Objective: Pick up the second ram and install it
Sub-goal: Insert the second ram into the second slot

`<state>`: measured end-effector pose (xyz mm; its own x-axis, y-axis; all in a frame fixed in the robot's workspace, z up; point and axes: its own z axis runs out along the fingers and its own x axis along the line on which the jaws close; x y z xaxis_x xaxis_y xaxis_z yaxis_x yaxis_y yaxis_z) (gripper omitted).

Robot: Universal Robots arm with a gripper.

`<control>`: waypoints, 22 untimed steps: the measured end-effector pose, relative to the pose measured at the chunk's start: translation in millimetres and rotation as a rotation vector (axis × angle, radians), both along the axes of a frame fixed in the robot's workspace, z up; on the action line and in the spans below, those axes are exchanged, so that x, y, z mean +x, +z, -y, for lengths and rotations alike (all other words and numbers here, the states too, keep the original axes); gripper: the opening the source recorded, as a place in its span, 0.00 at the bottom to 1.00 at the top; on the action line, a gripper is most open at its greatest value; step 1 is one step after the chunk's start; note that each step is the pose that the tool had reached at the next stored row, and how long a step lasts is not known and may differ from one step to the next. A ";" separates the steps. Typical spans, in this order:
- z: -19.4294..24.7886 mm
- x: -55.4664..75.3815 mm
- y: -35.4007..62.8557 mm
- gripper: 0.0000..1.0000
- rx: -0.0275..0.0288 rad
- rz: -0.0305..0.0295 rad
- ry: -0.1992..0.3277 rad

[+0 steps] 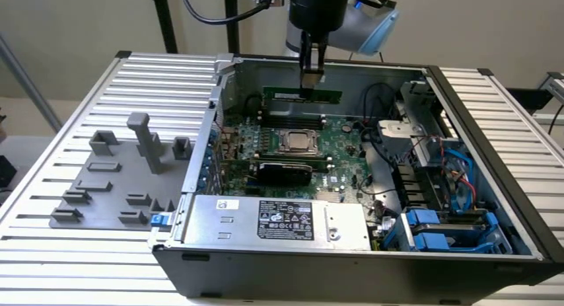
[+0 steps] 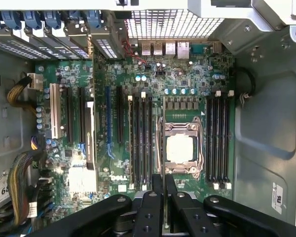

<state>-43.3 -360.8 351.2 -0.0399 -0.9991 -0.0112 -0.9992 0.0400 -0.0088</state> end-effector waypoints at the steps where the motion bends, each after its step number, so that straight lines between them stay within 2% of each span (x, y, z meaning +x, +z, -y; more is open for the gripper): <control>1: 0.1 -0.7 -1.8 0.13 -0.0001 -0.0001 0.000; 15: 2.3 -8.5 -27.3 0.13 0.0000 0.0000 0.000; 22: 5.2 -8.8 -40.0 0.13 -0.0001 -0.0001 0.000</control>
<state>-52.1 -366.0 311.3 -0.0399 -0.9991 -0.0111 -0.9992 0.0400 -0.0088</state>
